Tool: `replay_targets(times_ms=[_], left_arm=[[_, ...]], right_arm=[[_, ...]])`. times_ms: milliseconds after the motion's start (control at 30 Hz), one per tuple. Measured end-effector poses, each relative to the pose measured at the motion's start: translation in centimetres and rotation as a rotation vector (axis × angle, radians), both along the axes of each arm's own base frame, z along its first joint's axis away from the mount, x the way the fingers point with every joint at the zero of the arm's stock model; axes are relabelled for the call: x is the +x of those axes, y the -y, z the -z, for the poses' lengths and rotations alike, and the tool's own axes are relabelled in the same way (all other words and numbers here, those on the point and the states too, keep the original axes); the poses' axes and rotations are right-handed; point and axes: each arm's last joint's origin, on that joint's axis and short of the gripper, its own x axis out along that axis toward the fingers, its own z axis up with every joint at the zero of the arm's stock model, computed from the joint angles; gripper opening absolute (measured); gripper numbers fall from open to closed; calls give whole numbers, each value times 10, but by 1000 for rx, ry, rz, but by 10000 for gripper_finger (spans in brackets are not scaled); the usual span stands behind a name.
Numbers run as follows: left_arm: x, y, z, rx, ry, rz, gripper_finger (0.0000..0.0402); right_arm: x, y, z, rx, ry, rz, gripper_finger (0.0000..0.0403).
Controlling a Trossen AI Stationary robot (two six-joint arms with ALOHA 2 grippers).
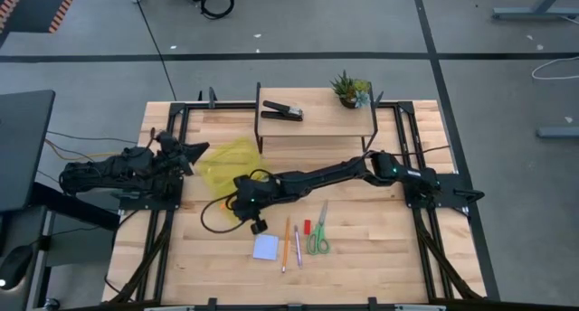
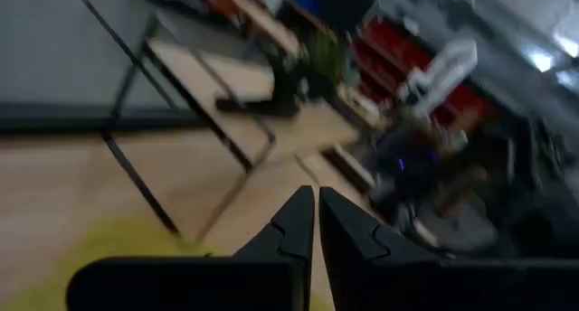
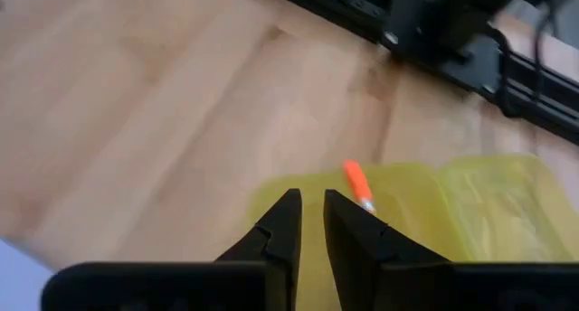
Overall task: Pack school essentials
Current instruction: Put the top orange pencil into the yellow supply box
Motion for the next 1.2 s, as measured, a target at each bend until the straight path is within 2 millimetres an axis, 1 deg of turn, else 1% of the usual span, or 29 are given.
replay_targets(times_ms=[100, 167, 267, 333, 467, 600, 733, 867, 967, 1067, 1200], left_arm=[[2, 3, 7, -67, -55, 87, 24], [5, 5, 12, -113, -104, 152, 23], [12, 7, 19, -165, -189, 213, 23], [18, 8, 22, -189, -237, 244, 21], [36, 12, 32, -238, -362, 338, 17], [52, 16, 46, -319, -504, 411, 18], [65, 19, 54, -381, -578, 448, 30], [80, 23, 50, -377, -671, 460, 42], [94, 27, 45, -361, -766, 475, 50], [107, 30, 44, -376, -881, 464, 65], [126, 34, 41, -389, -991, 451, 104]], right_arm=[[-1, 9, 0, -38, -16, 62, 59], [-5, 14, -6, -43, -41, 122, 59], [-17, 19, -30, 4, -71, 217, 59], [-27, 21, -50, 38, -76, 271, 58], [-47, 28, -85, 55, -83, 309, 51], [-65, 38, -111, 56, -85, 360, 41], [-81, 46, -132, 56, -80, 450, 39], [-92, 56, -147, 79, -59, 514, 39], [-96, 60, -154, 86, -45, 529, 39], [-97, 62, -155, 85, -41, 531, 39], [-97, 62, -155, 84, -45, 529, 39]])
